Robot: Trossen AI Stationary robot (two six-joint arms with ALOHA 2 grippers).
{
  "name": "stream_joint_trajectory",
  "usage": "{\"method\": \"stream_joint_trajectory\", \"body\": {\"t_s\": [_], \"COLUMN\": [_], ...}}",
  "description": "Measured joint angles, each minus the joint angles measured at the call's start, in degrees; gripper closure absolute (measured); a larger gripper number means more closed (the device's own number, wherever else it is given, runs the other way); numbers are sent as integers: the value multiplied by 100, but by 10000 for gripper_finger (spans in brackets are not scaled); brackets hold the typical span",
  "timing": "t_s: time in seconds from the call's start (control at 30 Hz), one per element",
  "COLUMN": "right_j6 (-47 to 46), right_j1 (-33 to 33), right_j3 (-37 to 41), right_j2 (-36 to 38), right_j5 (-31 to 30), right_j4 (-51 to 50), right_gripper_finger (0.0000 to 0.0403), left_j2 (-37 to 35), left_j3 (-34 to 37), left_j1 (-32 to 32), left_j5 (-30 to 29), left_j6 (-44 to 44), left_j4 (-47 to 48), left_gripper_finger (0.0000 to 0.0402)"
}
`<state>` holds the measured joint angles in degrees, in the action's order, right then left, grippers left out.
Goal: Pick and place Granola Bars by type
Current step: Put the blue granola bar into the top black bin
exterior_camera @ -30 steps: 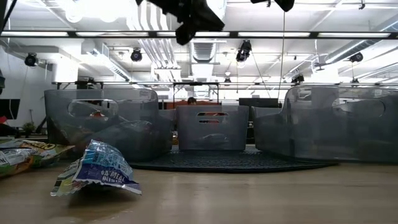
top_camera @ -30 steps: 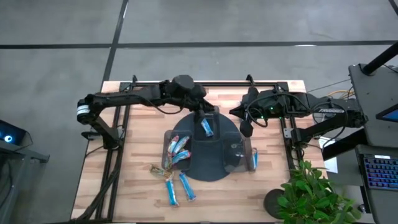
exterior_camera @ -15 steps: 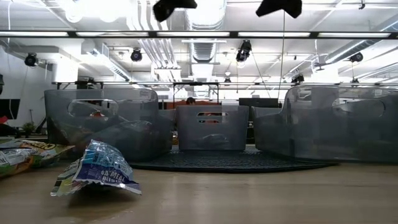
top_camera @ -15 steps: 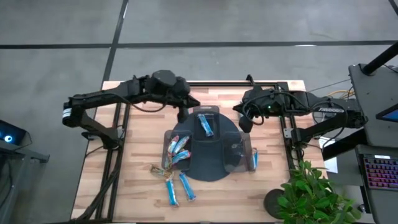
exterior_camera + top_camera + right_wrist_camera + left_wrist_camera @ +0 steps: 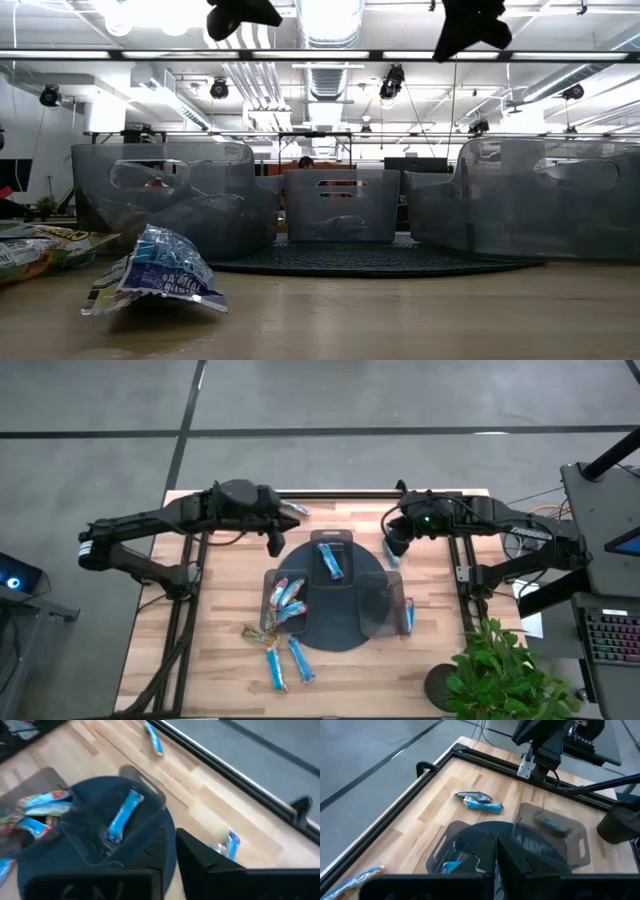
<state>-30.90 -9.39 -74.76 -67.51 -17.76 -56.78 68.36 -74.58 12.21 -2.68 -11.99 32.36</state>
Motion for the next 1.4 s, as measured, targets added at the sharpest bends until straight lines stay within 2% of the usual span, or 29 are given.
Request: {"method": "stream_joint_trajectory", "body": {"t_s": [0.4,0.6,0.93,1.4], "right_j6": [-783,-1075,-1248,-1271], "right_j1": [-216,-371,-868,-1128], "right_j3": [20,143,987,2330], "right_j2": [-1,-7,-9,-11], "right_j5": [-87,-377,-332,4], "right_j4": [-952,-1033,-834,700], "right_gripper_finger": [223,177,147,158], "left_j2": [-12,-12,-9,-9], "left_j3": [37,45,82,82], "left_j1": [0,0,0,0], "left_j5": [-26,-26,-21,-19], "left_j6": [-59,-70,-142,-136], "left_j4": [-127,-146,-149,-146], "left_gripper_finger": [401,401,401,401]}}
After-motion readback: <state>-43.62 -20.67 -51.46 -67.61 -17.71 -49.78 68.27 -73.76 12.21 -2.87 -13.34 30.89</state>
